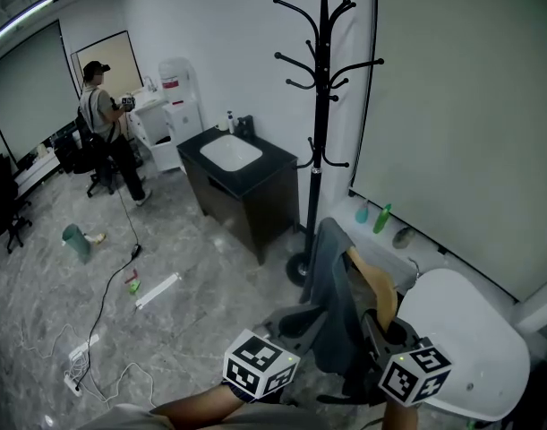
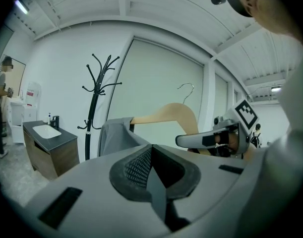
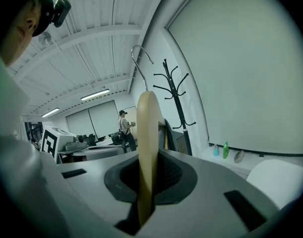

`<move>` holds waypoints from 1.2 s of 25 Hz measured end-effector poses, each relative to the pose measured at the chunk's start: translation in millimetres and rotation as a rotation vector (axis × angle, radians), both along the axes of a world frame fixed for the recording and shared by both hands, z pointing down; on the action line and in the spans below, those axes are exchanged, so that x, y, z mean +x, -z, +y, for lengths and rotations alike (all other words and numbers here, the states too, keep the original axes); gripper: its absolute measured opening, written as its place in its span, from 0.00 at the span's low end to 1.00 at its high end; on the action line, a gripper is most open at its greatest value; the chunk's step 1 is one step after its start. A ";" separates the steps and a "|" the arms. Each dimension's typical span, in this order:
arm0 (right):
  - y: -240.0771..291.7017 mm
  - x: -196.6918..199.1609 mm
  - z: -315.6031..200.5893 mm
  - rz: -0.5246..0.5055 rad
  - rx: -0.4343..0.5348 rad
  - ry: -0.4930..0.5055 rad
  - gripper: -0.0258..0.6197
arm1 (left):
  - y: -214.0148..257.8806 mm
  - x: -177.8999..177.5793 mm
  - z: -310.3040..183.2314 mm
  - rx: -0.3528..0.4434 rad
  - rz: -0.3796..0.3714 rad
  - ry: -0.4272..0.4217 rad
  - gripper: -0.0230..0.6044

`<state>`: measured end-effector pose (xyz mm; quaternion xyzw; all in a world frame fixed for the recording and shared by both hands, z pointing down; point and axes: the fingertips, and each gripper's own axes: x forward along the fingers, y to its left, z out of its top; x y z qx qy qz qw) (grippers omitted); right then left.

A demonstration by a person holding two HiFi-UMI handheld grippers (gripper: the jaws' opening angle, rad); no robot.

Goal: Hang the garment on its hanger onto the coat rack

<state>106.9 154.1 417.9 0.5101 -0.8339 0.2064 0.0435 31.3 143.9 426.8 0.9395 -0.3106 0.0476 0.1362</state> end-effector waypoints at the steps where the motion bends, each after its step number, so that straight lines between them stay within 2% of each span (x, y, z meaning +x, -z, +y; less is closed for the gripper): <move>1: -0.8 3.1 -7.8 0.002 -0.001 -0.009 0.08 | -0.8 1.7 -8.3 0.000 0.002 -0.006 0.04; 9: -1.8 31.9 -94.8 0.025 -0.001 -0.089 0.08 | 3.4 16.8 -106.8 0.022 0.012 -0.064 0.04; 16: 9.3 45.3 -181.6 0.048 0.019 -0.151 0.08 | 13.4 13.6 -202.0 0.040 0.011 -0.112 0.04; 21: 21.3 61.4 -231.6 0.059 0.036 -0.193 0.08 | 13.2 15.0 -249.5 0.031 0.014 -0.129 0.04; 30: 59.0 113.6 -335.9 0.127 0.091 -0.230 0.08 | 11.3 37.5 -338.3 0.029 0.012 -0.095 0.04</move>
